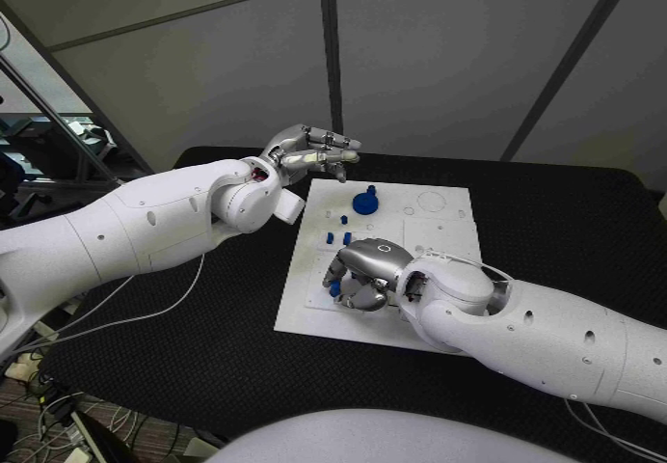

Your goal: Assemble the parts on the task board

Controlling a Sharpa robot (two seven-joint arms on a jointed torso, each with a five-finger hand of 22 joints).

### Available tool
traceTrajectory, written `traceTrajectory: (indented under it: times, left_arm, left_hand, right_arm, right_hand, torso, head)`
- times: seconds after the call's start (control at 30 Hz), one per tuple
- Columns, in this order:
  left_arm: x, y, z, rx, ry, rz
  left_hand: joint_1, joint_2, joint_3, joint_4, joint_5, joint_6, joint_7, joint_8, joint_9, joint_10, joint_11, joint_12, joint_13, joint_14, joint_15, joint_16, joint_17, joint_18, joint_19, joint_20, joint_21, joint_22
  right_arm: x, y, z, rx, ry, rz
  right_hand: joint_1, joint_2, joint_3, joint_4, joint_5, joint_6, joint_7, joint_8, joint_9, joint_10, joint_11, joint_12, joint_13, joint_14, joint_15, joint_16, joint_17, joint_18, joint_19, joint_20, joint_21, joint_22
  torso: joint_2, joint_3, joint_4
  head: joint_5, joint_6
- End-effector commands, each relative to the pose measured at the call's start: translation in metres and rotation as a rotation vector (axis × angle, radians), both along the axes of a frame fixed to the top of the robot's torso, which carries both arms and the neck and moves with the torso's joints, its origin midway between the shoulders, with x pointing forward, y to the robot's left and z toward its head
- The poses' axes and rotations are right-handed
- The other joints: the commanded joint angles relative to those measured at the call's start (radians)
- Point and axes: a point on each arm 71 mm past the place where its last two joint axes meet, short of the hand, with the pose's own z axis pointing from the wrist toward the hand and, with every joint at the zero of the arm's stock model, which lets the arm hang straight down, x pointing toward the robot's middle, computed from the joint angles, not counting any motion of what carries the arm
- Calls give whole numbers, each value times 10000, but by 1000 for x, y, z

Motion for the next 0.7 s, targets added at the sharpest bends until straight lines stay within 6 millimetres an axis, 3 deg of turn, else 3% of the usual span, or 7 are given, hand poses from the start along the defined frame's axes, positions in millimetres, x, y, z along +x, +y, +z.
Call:
traceTrajectory:
  times: [0.03, 0.5, 0.6, 0.7]
  left_arm:
    - [0, 0, 1, -66, 21, -87]
    - [0, 1, 1, -44, 49, -74]
    - [0, 2, 1, -33, 55, -56]
    - [0, 3, 0, -20, 59, -37]
  left_hand:
    - [-17, 49, -67, 18, -23, -40, 52, -58, 1, -69, 3, -23, 7, 6, 77, -59, -9, -125, -3, 42, -38, -17]
    - [-17, 49, -67, 18, -23, -40, 52, -58, 1, -69, 3, -23, 7, 6, 77, -59, -9, -125, -3, 42, -38, -17]
    - [-17, 49, -67, 18, -23, -40, 52, -58, 1, -69, 3, -23, 7, 6, 77, -59, -9, -125, -3, 42, -38, -17]
    - [-17, 49, -67, 18, -23, -40, 52, -58, 1, -69, 3, -23, 7, 6, 77, -59, -9, -125, -3, 42, -38, -17]
  right_arm:
    - [0, 1, 5, 361, -336, 53]
    - [-1, -8, 17, 2016, -1093, -312]
    - [-3, -22, 20, 2249, -1090, -535]
    - [-3, -44, 22, 2239, -873, -1051]
  right_hand:
    - [-34, -62, -110, -4, -39, -202, -39, -26, -18, -176, 3, -25, 12, -9, 78, -64, -60, 138, -36, 92, -94, 718]
    - [119, -146, -848, 33, -24, -707, -213, -2, -8, -889, 126, -13, 20, -145, 177, -437, -646, 291, -339, 190, -674, 135]
    - [173, -139, -972, 66, -15, -663, -177, 20, 5, -898, 125, 10, 30, -160, 181, -502, -744, 311, -375, 201, -755, 57]
    - [167, -39, -1095, 183, -16, -431, 2, 83, 37, -452, 25, 193, 110, -146, 118, -518, -770, 312, -358, 169, -762, 61]
  torso:
    - [-5, -1, 6]
    - [-8, 10, -5]
    - [-31, 5, -7]
    - [-49, -11, -13]
  head:
    - [3, 8]
    - [-12, 64]
    - [-60, 112]
    - [-206, 203]
